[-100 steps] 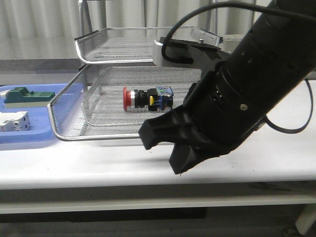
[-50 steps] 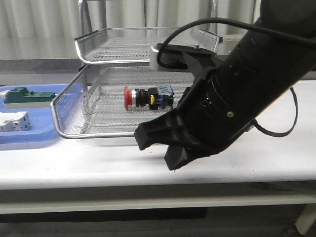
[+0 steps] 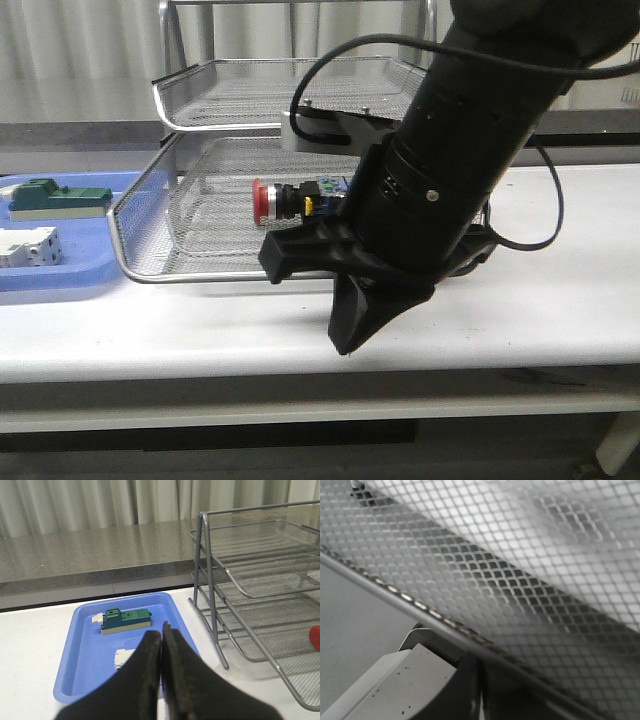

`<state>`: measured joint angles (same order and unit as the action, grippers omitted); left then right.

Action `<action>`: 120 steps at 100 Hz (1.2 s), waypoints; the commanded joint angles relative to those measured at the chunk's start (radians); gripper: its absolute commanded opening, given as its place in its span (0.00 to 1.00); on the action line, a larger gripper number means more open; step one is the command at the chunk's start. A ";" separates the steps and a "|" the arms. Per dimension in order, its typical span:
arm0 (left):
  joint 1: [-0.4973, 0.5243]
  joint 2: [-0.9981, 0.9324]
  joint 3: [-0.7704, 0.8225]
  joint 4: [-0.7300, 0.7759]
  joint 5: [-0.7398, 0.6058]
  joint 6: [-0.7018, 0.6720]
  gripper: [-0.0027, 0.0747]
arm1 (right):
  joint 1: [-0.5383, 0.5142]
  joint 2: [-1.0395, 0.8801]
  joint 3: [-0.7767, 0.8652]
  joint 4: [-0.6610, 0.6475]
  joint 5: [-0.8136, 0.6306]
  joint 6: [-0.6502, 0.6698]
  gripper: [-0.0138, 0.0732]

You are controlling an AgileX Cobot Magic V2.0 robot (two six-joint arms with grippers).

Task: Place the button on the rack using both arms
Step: 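Push the middle tray back into the stack with the right gripper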

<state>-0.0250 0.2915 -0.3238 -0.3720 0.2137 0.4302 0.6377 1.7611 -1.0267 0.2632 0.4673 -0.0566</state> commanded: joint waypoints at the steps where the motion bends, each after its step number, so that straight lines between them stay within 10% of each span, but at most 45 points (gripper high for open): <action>1: 0.002 0.007 -0.026 -0.014 -0.078 -0.008 0.04 | -0.073 -0.009 -0.084 -0.082 -0.346 -0.014 0.08; 120: 0.002 0.007 -0.026 -0.014 -0.077 -0.008 0.04 | -0.149 -0.096 -0.100 -0.130 -0.179 -0.014 0.08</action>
<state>-0.0250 0.2915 -0.3238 -0.3720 0.2137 0.4302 0.4940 1.7502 -1.0958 0.1433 0.2853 -0.0601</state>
